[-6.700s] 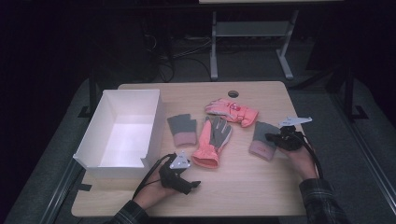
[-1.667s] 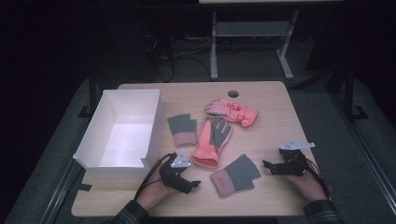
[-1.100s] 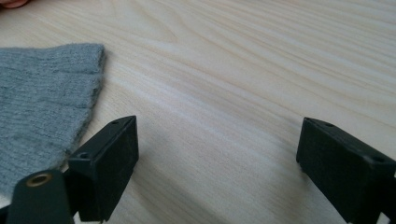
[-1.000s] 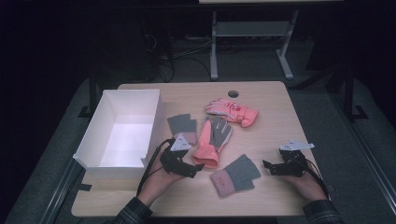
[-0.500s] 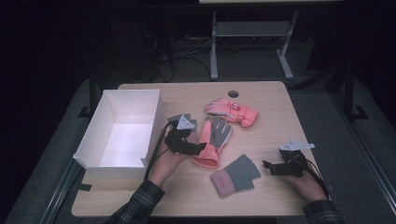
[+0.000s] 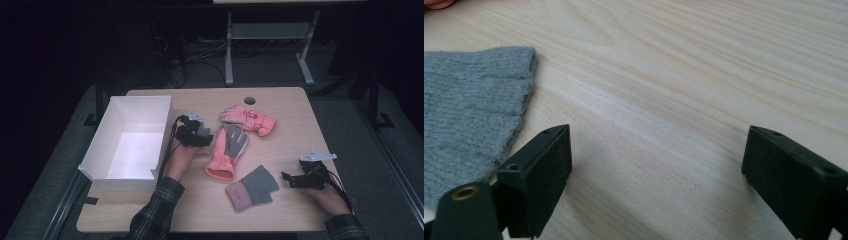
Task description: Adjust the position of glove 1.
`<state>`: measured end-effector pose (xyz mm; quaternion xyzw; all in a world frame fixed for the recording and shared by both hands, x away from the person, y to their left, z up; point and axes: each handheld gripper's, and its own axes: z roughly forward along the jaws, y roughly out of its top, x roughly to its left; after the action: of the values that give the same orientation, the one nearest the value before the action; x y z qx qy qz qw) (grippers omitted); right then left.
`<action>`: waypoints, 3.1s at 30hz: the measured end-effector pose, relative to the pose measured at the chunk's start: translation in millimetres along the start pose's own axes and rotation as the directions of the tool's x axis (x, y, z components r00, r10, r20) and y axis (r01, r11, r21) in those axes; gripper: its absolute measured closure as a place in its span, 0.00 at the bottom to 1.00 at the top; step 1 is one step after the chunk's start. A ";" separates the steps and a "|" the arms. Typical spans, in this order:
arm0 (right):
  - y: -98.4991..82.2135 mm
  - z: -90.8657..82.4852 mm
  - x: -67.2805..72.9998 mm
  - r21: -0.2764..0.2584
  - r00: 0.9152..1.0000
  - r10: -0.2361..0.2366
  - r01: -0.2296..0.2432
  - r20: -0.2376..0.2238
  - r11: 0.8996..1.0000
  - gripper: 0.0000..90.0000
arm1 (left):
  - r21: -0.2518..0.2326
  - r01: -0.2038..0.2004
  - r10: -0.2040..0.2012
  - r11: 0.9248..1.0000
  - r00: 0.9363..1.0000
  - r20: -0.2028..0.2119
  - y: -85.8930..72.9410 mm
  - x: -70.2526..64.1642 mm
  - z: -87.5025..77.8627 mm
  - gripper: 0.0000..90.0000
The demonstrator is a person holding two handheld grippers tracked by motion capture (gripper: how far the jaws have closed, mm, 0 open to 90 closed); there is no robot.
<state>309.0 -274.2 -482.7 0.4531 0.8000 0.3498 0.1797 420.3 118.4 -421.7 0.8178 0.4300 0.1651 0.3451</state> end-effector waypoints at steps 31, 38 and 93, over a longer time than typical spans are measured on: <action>-0.5 -0.4 0.9 0.001 1.000 -0.003 0.003 -0.002 1.000 0.13 | 0.038 0.063 -0.059 0.997 0.994 -0.095 -21.1 16.3 36.8 0.65; -0.6 -0.4 1.0 0.001 1.000 -0.002 0.002 -0.002 1.000 0.13 | 0.039 0.065 -0.062 0.997 0.996 -0.069 -20.6 16.0 35.9 0.85; -0.6 -0.4 1.2 0.005 1.000 -0.005 0.005 -0.010 1.000 0.11 | -0.112 -0.191 0.221 0.975 0.878 0.425 28.3 -41.2 -49.5 0.87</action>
<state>307.7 -273.6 -482.8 0.4497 0.8030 0.3494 0.1757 385.3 94.5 -365.6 0.8631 0.2468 0.0286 0.4398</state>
